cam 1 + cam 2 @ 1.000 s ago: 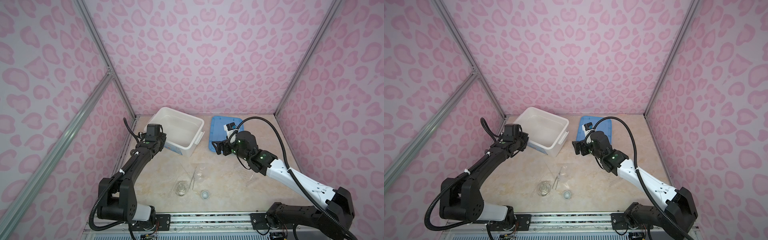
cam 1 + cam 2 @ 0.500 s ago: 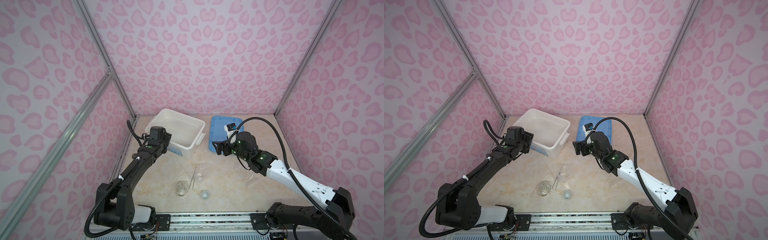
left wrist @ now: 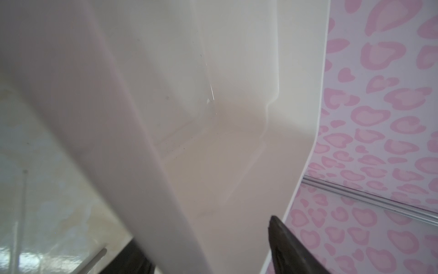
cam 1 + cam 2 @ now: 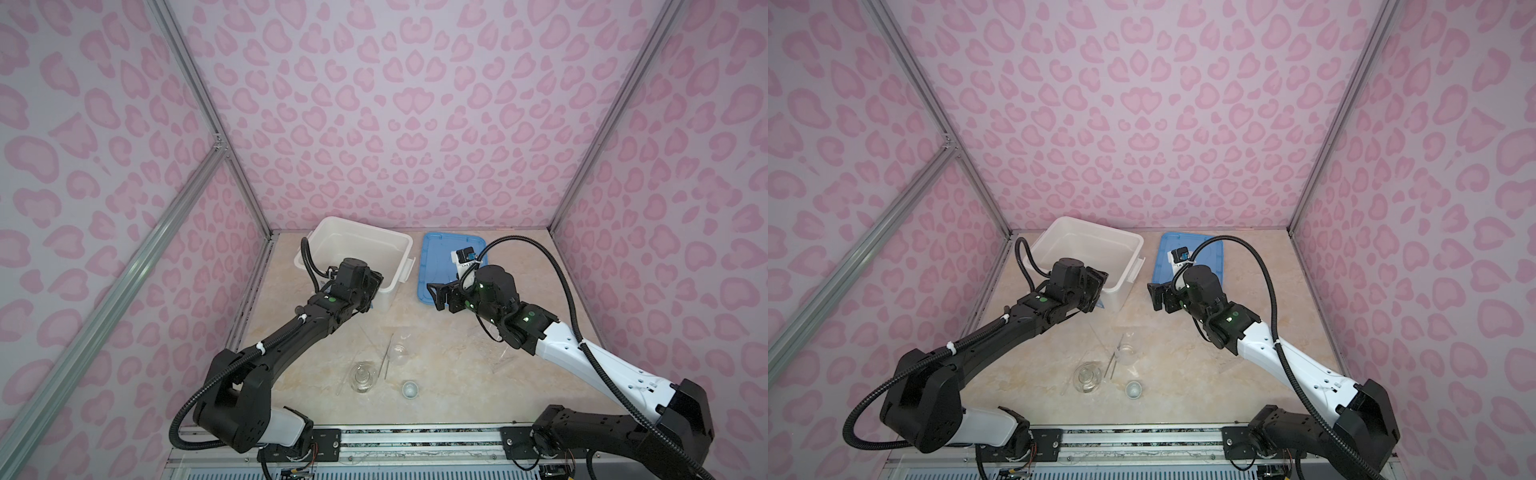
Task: Organize the chemistry lab equipment
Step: 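Pull the white bin toward the robot with the left gripper, then release the bin and lower the left gripper onto the clear glass beaker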
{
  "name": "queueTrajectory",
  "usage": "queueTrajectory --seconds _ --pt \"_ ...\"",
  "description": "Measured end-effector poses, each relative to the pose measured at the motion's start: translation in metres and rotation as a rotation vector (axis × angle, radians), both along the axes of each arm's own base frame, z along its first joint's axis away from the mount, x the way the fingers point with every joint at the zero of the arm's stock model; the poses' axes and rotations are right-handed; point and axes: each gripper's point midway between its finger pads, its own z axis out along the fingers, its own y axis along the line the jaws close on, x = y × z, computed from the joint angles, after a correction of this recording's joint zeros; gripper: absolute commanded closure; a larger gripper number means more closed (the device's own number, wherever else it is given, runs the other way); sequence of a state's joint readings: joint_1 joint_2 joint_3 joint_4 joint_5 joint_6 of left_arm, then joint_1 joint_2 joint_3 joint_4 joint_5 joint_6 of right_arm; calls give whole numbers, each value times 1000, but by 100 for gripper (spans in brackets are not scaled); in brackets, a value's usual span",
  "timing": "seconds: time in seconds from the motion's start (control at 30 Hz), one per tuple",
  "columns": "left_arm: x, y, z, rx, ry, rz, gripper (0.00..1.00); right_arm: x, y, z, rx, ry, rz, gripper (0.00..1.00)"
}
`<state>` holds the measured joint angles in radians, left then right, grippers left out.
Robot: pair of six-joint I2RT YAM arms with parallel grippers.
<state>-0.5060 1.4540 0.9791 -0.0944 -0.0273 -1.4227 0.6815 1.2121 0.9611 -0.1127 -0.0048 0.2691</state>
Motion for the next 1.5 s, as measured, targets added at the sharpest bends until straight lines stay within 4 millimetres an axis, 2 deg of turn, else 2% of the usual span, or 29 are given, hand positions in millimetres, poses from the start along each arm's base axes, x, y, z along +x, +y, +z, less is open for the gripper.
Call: queueTrajectory --seconds 0.1,0.2,0.53,0.63,0.7,0.87,0.93,1.1,1.23,1.3,1.43,1.5 --pt "0 -28 0 -18 -1 -45 27 -1 -2 2 2 -5 -5 2" --pt "6 -48 -1 -33 -4 -71 26 -2 -5 4 3 -14 -13 2" --pt "35 -84 3 -41 -33 -114 25 -6 -15 10 2 -39 -38 2" --pt "43 -94 9 -46 -56 -143 22 -8 -19 11 -4 -49 -50 3" --pt "44 -102 16 -40 -83 -172 17 -9 -23 13 -2 -60 -62 3" --pt "39 -125 40 -12 -182 -297 7 -13 -35 22 7 -90 -95 2" --pt "29 -130 43 3 -201 -372 4 -13 -40 29 9 -105 -105 2" --pt "-6 -126 51 64 -230 -533 4 -13 -57 38 -10 -110 -134 2" --pt "-50 -117 67 153 -280 -649 1 -18 -65 36 -20 -93 -139 2" --pt "-68 -111 71 197 -311 -703 1 -21 -63 33 -22 -80 -121 2" --pt "-87 -92 48 382 -247 -783 2 -27 -60 19 -51 -31 -85 2" --pt "-103 -90 36 476 -207 -851 2 -29 -57 11 -67 -5 -63 2"
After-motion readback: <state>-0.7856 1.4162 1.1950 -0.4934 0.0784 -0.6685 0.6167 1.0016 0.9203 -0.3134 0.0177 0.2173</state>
